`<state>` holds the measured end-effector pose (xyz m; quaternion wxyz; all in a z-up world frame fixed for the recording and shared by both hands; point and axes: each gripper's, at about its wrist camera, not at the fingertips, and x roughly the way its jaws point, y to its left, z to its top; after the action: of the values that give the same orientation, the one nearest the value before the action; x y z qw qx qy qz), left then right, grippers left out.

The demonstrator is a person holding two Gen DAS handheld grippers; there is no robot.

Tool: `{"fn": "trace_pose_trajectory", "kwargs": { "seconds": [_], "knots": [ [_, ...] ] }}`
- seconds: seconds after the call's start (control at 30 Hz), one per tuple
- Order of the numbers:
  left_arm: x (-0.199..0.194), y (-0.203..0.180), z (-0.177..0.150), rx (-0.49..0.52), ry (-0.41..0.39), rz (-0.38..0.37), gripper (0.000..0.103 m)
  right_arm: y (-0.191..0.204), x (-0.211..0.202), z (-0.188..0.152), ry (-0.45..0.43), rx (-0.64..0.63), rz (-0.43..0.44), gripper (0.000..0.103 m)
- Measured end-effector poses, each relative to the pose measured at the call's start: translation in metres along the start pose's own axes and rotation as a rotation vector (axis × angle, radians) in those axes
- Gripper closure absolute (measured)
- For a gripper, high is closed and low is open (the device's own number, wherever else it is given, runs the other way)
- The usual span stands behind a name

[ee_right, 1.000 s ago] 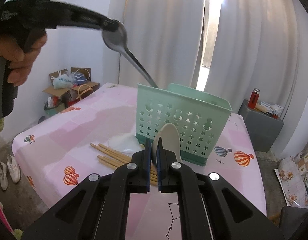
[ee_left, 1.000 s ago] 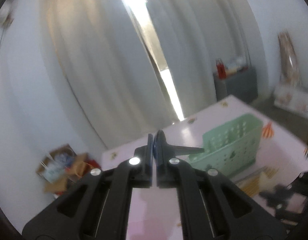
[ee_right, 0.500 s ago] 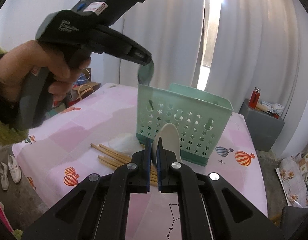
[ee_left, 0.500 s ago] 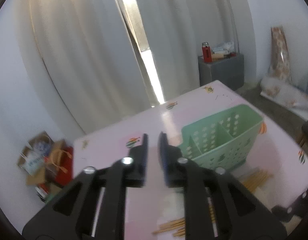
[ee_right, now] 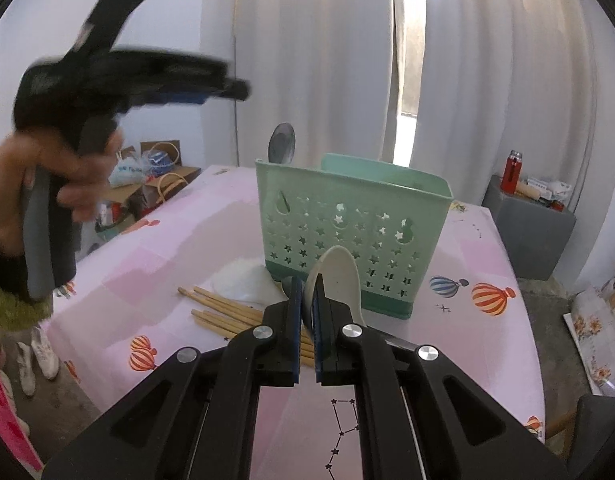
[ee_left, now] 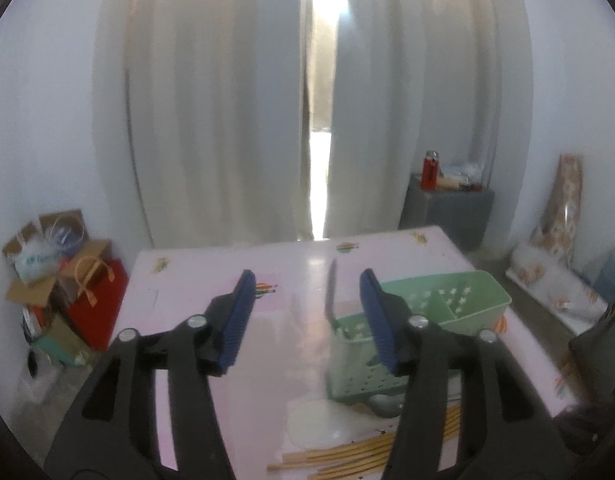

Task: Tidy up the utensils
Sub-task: 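Lower the steel ladle into the green holder with the left tool while the right tool grasps the white ladle, then lift the white plastic ladle with the right tool and drop it into the green holder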

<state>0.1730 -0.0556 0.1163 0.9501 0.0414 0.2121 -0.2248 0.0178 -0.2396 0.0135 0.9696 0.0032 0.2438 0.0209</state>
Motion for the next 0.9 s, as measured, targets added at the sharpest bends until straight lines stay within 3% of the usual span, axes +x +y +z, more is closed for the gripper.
{"fn": "trace_pose_trajectory", "kwargs": {
  "seconds": [0.3,0.6,0.73,0.9],
  "knots": [
    [-0.028,0.025,-0.045,-0.143,0.026,-0.017,0.044,-0.087,-0.032,0.039,-0.062,0.241,0.186,0.098],
    [-0.034,0.034,-0.089,-0.238,0.080,-0.070,0.044,-0.140,-0.062,0.126,-0.227,0.340,0.462,0.098],
    [-0.031,0.035,-0.105,-0.258,0.113,-0.087,0.044,-0.146,-0.050,0.152,-0.268,0.341,0.515,0.098],
    [-0.029,0.038,-0.118,-0.263,0.142,-0.083,0.044,-0.149,-0.008,0.162,-0.226,0.378,0.565,0.098]
  ]
}}
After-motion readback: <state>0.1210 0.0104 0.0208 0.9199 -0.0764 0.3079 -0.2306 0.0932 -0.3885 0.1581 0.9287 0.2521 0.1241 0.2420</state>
